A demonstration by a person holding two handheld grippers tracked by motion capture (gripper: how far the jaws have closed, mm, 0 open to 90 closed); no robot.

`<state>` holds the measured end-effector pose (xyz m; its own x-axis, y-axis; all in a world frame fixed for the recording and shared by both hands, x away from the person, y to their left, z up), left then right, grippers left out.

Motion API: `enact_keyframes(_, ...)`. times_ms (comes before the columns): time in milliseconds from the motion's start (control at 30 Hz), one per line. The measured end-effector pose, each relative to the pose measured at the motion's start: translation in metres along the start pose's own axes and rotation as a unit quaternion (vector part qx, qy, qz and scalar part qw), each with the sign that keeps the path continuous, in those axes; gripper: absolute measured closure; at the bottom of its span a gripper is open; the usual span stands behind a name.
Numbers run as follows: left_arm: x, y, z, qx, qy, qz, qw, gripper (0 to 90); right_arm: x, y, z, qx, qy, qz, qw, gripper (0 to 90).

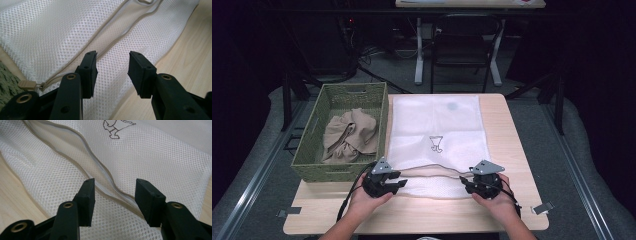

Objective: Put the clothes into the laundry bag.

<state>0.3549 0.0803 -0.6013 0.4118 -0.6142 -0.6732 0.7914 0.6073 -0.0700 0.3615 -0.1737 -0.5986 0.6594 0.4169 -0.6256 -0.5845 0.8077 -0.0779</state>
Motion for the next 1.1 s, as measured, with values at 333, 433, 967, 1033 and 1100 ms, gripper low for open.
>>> enact_keyframes(333, -0.006, -0.004, 0.004, -0.004, 0.003, 0.001, 1.0, 51.9, -0.006, -0.003, 0.004, 0.017, -0.02, -0.004, 0.9996, 53.5)
enact_keyframes(433, -0.008, -0.004, 0.006, -0.004, 0.003, 0.004, 1.0, 51.8, -0.006, -0.003, 0.005, 0.017, -0.022, -0.007, 0.9996, 52.2)
enact_keyframes(967, -0.032, -0.008, 0.014, 0.024, 0.018, 0.031, 0.9991, 48.6, -0.006, 0.001, 0.004, 0.0, -0.016, -0.006, 0.9998, 49.6)
enact_keyframes(1033, -0.033, -0.008, 0.015, 0.019, 0.017, 0.03, 0.9992, 48.2, -0.006, 0.001, 0.004, 0.001, -0.017, -0.007, 0.9998, 49.5)
enact_keyframes(1100, -0.037, -0.008, 0.016, 0.017, 0.019, 0.026, 0.9993, 48.1, -0.006, 0.002, 0.004, 0.001, -0.017, -0.006, 0.9998, 48.8)
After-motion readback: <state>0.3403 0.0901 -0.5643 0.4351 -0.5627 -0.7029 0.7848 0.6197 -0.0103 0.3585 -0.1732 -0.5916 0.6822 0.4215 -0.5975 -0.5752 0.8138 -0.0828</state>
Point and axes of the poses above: each handheld gripper's, and its own axes: x roughly forward along the jaws, z roughly out of its top, y roughly to its left, the point moved 9 cm from there along x, roughly forward along the jaws, and after that the axes turned 2 degrees about x, right-handed, at the moved point
